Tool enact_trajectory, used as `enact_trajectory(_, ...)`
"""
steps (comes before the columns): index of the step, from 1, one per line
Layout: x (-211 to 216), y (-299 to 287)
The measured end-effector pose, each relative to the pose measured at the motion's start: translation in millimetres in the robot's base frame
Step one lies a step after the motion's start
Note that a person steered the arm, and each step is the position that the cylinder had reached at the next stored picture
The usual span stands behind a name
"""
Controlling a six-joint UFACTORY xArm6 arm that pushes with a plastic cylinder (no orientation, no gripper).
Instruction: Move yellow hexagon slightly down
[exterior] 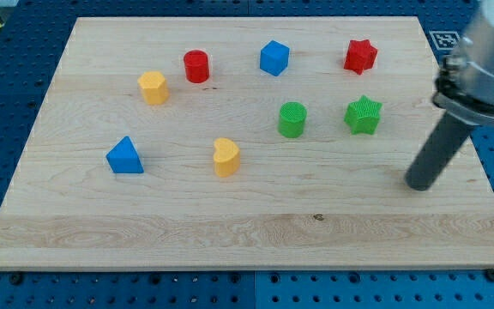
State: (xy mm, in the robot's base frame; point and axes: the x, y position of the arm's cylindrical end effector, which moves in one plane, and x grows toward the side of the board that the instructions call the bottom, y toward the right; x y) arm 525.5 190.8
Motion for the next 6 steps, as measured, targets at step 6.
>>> enact_trajectory(6, -63.7, -185.9)
